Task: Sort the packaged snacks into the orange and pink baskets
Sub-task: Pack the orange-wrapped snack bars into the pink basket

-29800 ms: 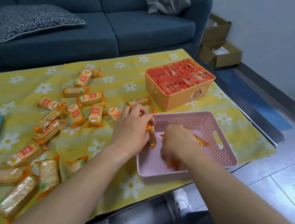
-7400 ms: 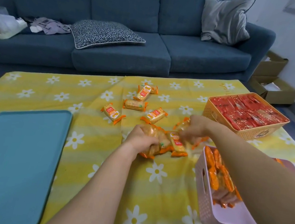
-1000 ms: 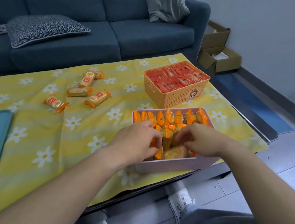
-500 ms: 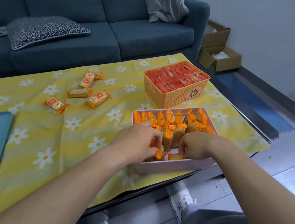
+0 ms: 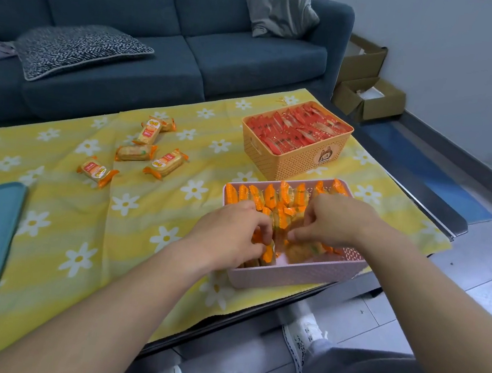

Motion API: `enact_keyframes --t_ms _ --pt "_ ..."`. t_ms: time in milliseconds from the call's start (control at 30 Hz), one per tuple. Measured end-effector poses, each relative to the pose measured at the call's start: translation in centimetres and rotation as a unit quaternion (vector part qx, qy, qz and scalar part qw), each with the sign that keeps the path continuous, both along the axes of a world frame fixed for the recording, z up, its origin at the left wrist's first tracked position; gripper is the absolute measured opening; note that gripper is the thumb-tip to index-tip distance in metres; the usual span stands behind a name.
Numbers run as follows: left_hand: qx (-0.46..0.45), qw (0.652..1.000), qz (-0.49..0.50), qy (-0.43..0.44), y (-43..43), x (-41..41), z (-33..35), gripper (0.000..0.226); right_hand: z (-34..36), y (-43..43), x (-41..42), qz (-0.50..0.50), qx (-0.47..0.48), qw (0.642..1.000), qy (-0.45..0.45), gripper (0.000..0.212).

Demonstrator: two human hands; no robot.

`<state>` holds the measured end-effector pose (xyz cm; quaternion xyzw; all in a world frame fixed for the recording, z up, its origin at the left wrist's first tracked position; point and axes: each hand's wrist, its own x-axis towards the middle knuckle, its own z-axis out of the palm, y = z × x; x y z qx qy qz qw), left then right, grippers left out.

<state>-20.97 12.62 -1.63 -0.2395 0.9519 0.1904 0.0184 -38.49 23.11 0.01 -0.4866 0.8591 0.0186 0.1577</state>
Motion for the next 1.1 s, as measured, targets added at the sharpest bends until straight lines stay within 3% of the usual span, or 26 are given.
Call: enact_keyframes --t_ms 133,300,433,533,667,733,833,1000,1100 --pt "0.001 1.0 0.002 0.0 0.0 0.0 -0.1 0.008 -0.6 -0.5 0.9 -0.013 -0.024 0.999 -0.033 0.059" --pt "0.003 1.0 0.003 -0.001 -0.1 0.0 0.0 0.009 -0.2 0.3 0.7 -0.096 -0.022 0.952 -0.29 0.037" --pt "-0.016 1.0 0.002 0.021 0.0 -0.1 0.0 0.018 -0.7 0.8 0.4 -0.066 0.0 0.949 -0.309 0.018" --pt "-0.022 0.997 -0.033 0.062 0.3 -0.4 -0.1 0.03 -0.9 0.7 0.2 -0.068 0.004 0.931 -0.36 0.015" --pt "-0.024 0.997 -0.073 0.021 1.0 -0.8 -0.5 0.035 -0.4 1.2 -0.2 -0.095 -0.023 0.91 -0.403 0.018" --pt "-0.036 0.997 -0.074 0.012 1.0 -0.9 -0.6 0.03 0.2 1.5 -0.9 -0.115 -0.12 0.931 -0.325 0.021" --pt "-0.045 0.997 -0.058 0.015 1.0 -1.1 -0.6 0.026 0.6 1.7 -1.9 -0.109 -0.254 0.952 -0.132 0.017" --pt "-0.063 0.997 -0.001 0.046 1.7 -1.9 -0.9 0.019 -1.2 1.1 -2.1 0.016 -0.133 0.99 -0.033 0.025" --pt "-0.067 0.996 0.037 0.051 1.8 -2.6 -1.1 0.016 -2.1 0.3 -1.5 0.05 -0.142 0.986 0.071 0.028"
